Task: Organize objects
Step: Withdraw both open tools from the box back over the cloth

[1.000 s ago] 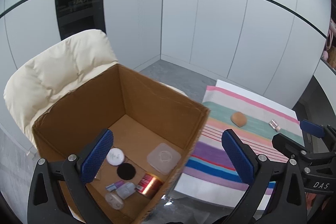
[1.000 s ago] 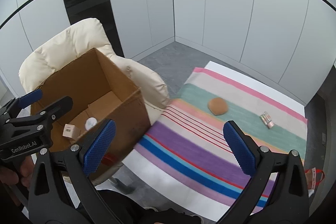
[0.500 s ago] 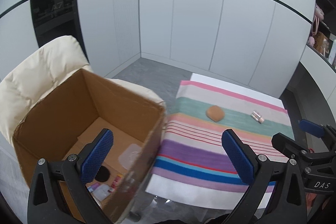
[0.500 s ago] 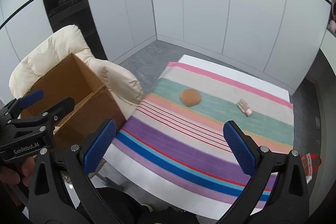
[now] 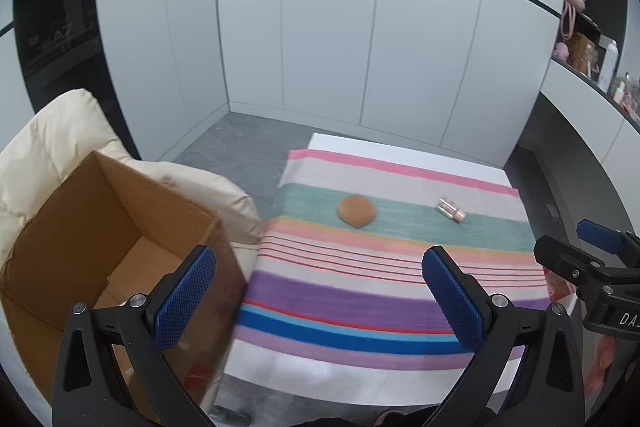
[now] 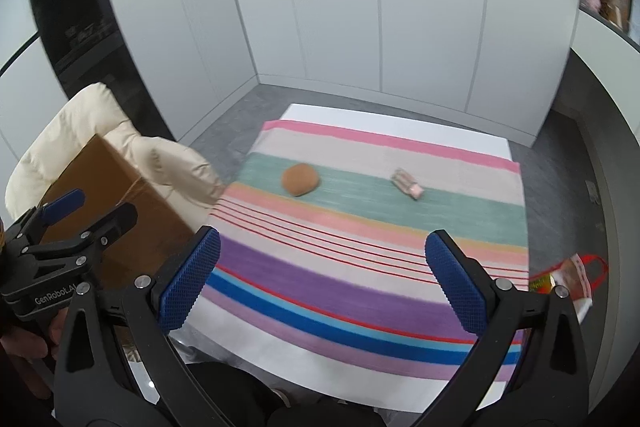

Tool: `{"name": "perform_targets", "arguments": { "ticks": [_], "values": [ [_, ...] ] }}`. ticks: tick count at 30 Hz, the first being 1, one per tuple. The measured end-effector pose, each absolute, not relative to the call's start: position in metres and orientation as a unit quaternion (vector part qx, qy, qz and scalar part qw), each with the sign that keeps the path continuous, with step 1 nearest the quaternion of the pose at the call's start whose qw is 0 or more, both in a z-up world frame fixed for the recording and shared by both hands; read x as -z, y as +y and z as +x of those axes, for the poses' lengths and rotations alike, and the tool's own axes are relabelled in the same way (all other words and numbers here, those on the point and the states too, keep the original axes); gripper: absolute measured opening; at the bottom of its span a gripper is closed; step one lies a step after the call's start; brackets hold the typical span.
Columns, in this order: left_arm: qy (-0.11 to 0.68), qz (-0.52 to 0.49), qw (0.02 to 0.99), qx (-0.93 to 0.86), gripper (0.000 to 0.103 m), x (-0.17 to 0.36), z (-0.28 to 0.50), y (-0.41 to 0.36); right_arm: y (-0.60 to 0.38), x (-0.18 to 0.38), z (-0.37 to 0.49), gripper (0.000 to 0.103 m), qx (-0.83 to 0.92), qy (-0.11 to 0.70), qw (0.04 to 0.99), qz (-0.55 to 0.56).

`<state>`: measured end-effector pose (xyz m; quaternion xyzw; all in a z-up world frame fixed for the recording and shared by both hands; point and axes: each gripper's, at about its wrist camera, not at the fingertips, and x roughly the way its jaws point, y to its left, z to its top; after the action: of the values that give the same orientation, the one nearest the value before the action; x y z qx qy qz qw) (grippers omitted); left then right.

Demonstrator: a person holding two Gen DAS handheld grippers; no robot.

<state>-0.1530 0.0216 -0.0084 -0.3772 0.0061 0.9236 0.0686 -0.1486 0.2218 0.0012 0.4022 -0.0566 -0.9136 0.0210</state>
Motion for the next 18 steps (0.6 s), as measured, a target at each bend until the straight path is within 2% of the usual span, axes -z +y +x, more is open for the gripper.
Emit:
{"name": "perform_targets", "arguments": {
  "ticks": [9,18],
  "values": [
    [0.011,-0.395,0.086,-0.914,0.103,0.018,-0.163,0.048,0.253,0.005,-0.145,0.103,0.912,-0.05,-0.003,0.408],
    [0.044,-0.409,0.097,-0.906,0.103,0.045,-0.179,0.08,0.257,0.026,-0.152,0.103,0.907,-0.002,-0.021,0.421]
  ]
}}
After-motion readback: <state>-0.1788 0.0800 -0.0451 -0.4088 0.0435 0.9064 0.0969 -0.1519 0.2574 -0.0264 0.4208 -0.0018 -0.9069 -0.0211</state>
